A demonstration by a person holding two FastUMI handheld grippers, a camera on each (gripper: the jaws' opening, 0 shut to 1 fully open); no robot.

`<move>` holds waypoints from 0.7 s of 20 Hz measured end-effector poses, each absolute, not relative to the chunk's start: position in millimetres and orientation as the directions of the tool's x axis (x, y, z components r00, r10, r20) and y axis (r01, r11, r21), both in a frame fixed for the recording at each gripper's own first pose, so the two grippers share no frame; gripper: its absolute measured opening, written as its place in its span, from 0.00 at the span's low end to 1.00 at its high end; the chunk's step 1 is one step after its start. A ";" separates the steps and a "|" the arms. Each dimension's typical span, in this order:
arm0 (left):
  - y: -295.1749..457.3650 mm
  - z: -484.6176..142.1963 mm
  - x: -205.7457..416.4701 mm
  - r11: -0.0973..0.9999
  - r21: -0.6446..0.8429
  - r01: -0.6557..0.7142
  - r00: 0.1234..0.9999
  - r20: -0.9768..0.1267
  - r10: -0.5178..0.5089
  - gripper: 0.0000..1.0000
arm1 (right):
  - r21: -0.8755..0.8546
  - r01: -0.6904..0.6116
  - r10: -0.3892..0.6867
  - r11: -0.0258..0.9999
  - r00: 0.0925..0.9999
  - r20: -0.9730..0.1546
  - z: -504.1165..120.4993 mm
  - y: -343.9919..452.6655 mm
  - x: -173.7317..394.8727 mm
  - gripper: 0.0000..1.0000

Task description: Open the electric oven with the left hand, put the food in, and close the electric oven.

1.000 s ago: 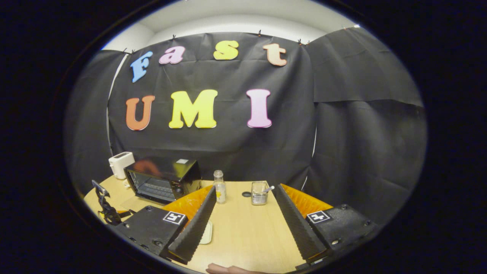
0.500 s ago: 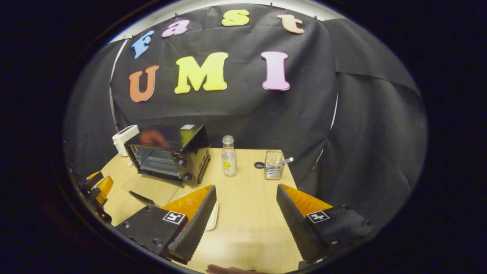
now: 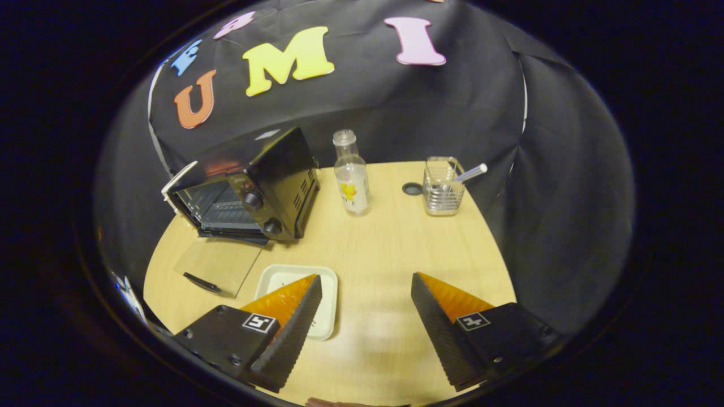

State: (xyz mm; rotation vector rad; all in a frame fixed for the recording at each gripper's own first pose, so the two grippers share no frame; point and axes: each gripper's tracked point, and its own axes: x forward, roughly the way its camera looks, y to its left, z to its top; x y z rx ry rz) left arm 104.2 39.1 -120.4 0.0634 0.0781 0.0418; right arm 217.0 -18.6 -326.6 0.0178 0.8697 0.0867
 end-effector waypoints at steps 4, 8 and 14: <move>34.7 -126.9 97.4 1.000 0.021 -0.023 0.993 -0.111 0.025 1.00 | 0.057 -0.085 0.098 0.995 0.631 -0.770 -375.0 -5.5 224.7 0.89; 53.4 -126.8 98.0 0.997 0.019 -0.080 0.990 -0.112 0.082 0.96 | 0.123 -0.064 0.137 0.990 0.573 -0.808 -414.1 9.1 219.5 0.79; 50.1 -135.7 102.2 0.997 0.006 -0.076 0.990 -0.122 0.077 0.96 | 0.144 -0.071 0.158 0.987 0.575 -0.802 -436.2 27.6 211.9 0.59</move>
